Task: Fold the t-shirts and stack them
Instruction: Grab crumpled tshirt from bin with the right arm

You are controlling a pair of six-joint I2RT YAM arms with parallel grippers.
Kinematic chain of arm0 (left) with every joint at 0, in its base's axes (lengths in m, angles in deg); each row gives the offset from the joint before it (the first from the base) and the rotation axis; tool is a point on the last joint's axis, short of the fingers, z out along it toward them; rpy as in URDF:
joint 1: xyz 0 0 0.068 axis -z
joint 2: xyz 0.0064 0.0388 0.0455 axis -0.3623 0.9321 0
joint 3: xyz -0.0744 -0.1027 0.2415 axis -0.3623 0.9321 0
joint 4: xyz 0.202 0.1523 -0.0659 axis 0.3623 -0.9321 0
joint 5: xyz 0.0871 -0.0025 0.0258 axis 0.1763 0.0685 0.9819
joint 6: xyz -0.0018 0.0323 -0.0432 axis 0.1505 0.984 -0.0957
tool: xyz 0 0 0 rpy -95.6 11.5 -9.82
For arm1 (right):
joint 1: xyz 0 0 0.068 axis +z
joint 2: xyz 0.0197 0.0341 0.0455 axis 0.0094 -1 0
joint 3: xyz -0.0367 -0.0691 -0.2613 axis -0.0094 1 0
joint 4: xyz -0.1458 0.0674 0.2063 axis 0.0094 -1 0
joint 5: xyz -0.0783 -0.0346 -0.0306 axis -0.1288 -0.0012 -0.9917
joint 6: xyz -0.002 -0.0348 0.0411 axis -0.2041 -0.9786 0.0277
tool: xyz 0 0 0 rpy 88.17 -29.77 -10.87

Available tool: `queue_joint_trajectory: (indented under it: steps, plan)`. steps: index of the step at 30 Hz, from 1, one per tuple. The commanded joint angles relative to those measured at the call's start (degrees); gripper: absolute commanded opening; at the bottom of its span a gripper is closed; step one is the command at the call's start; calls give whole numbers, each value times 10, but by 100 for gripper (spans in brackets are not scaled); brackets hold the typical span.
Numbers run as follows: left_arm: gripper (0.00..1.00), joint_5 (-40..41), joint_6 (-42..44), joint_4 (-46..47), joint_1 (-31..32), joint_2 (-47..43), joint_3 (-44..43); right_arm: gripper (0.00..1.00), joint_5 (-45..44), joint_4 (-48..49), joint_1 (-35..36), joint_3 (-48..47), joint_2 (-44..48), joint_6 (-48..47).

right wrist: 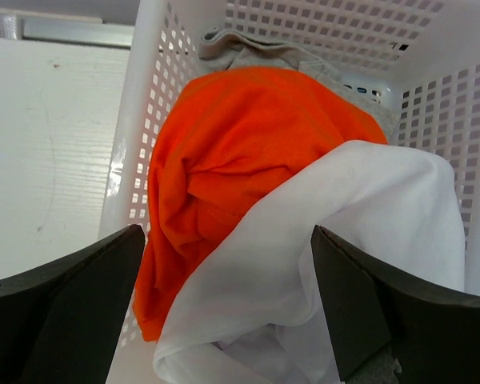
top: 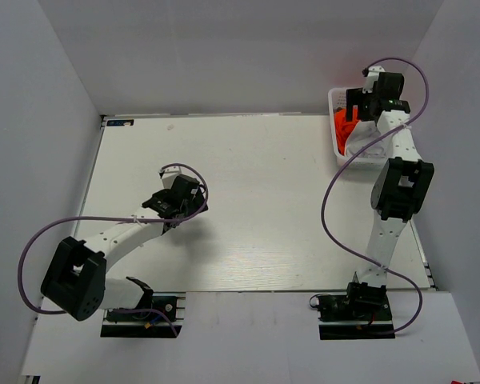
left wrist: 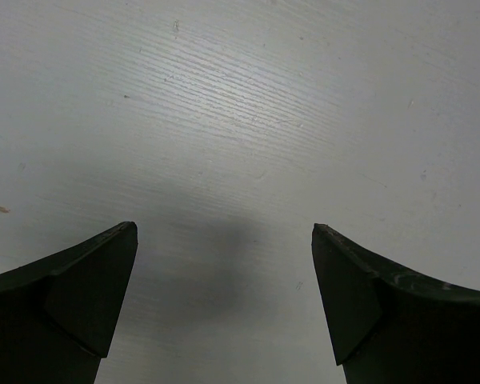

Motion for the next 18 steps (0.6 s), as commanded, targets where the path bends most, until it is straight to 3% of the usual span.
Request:
queue_joint_trajectory:
  steps: [1,7,12,18]
  plan:
    - [100,-4,4,-1,-3,-2,-25,90,-15,11,-2,8,19,-26]
    - [100,-11,11,4,-3,-2,-25,90,-1,15,0,2,7,-44]
    - [100,-11,11,4,-3,3,-25,90,-20,-11,11,-60,-31,-48]
    - [100,-11,11,4,-3,9,-25,90,-42,7,11,-25,-22,-51]
